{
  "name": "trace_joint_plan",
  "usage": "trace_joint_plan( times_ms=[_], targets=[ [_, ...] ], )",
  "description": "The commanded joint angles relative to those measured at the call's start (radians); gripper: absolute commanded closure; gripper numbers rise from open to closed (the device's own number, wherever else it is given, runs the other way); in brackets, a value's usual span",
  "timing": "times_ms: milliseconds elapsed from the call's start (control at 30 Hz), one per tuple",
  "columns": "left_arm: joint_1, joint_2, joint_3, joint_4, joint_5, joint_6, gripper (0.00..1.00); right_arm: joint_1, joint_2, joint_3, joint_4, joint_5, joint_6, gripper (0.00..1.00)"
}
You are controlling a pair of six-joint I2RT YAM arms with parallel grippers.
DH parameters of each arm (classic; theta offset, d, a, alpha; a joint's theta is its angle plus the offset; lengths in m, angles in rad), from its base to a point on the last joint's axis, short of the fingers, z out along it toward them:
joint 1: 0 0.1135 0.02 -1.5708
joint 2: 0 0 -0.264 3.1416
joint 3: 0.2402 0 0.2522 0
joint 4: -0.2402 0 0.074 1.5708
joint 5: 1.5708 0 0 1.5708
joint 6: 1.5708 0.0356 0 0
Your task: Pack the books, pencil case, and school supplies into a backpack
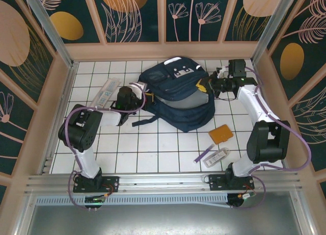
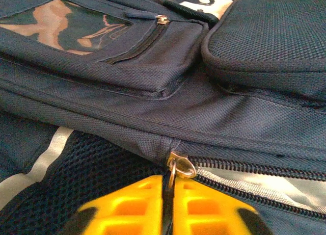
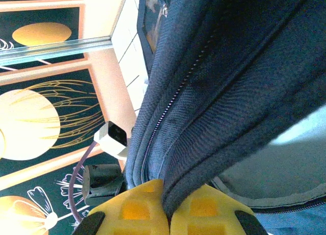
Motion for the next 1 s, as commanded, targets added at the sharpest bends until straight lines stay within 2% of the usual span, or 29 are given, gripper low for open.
trace_joint_plan(
  times_ms=[0, 133, 233, 333, 467, 500, 567, 633, 700, 767, 800, 867, 967],
  targets=[
    [0.032, -0.036, -0.013, -0.065, -0.051, -0.013, 0.73, -0.021, -0.087, 0.025, 0.026, 0.013, -0.005, 1.0],
    [0.031, -0.204, -0.039, -0.169, 0.0, 0.118, 0.63, -0.002, -0.089, 0.008, 0.056, 0.029, 0.019, 1.0],
    [0.032, -0.331, -0.026, -0.346, -0.053, 0.276, 0.48, 0.019, -0.084, 0.009, 0.114, 0.033, 0.05, 1.0],
    [0.048, -0.392, 0.025, -0.501, -0.308, 0.252, 0.31, 0.036, -0.088, 0.004, 0.157, 0.061, 0.061, 1.0],
    [0.109, -0.333, 0.149, -0.712, -0.598, 0.098, 0.18, 0.051, -0.092, -0.045, 0.143, 0.127, 0.06, 1.0],
    [0.121, -0.305, 0.179, -0.759, -0.627, 0.088, 0.16, 0.055, -0.092, -0.064, 0.133, 0.143, 0.056, 1.0],
    [0.172, -0.243, 0.244, -0.833, -0.618, 0.049, 0.1, 0.064, -0.088, -0.108, 0.101, 0.183, 0.031, 1.0],
    [0.244, -0.191, 0.289, -0.865, -0.546, -0.017, 0.04, 0.072, -0.084, -0.149, 0.071, 0.229, 0.002, 1.0],
    [0.301, -0.154, 0.313, -0.842, -0.503, -0.059, 0.03, 0.083, -0.084, -0.188, 0.041, 0.295, -0.039, 1.0],
    [0.337, -0.09, 0.35, -0.844, -0.521, -0.06, 0.04, 0.098, -0.084, -0.224, 0.022, 0.353, -0.081, 1.0],
    [0.344, -0.061, 0.371, -0.849, -0.54, -0.05, 0.03, 0.101, -0.083, -0.236, 0.014, 0.373, -0.096, 0.97],
    [0.358, 0.013, 0.421, -0.886, -0.562, -0.031, 0.02, 0.104, -0.075, -0.242, -0.028, 0.425, -0.12, 0.77],
    [0.384, 0.109, 0.475, -0.938, -0.501, -0.042, 0.04, 0.109, -0.09, -0.233, -0.067, 0.534, -0.137, 0.61]
  ],
)
